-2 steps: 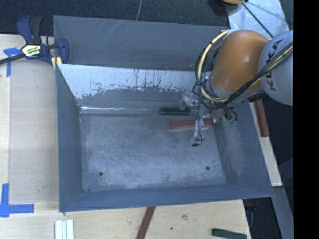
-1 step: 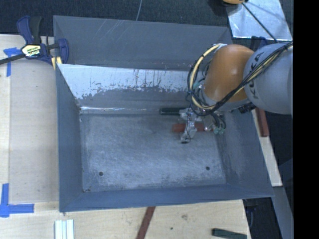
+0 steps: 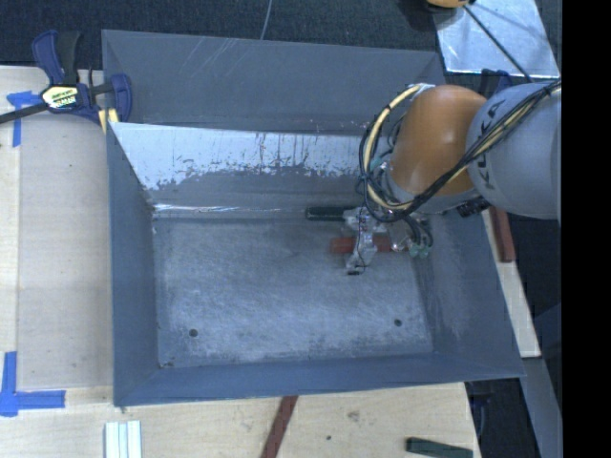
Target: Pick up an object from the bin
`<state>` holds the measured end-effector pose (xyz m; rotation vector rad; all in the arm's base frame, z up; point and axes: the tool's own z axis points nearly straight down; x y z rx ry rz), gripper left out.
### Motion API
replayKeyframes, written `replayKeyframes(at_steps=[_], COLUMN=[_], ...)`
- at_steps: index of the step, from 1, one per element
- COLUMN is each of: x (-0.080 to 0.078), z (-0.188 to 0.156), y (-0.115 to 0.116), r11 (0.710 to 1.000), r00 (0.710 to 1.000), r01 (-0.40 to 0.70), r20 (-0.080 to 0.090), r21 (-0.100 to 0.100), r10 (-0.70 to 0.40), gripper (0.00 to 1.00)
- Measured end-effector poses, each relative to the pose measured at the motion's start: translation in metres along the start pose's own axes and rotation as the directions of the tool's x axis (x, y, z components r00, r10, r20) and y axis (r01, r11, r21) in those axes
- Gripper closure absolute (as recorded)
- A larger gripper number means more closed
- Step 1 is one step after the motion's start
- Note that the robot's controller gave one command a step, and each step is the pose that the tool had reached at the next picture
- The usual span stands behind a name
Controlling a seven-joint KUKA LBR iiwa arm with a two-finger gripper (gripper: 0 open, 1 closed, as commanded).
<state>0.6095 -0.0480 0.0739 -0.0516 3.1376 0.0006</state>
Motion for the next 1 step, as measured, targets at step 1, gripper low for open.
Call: replayKeyframes(at_steps=[1], x=[0.0073], z=[-0.183], y=[-0.0057], r11=[1.0], r00=[1.0], r01=[0.0], r20=[0.006], r21=[0.002], r10=[0.0], gripper=[1.0])
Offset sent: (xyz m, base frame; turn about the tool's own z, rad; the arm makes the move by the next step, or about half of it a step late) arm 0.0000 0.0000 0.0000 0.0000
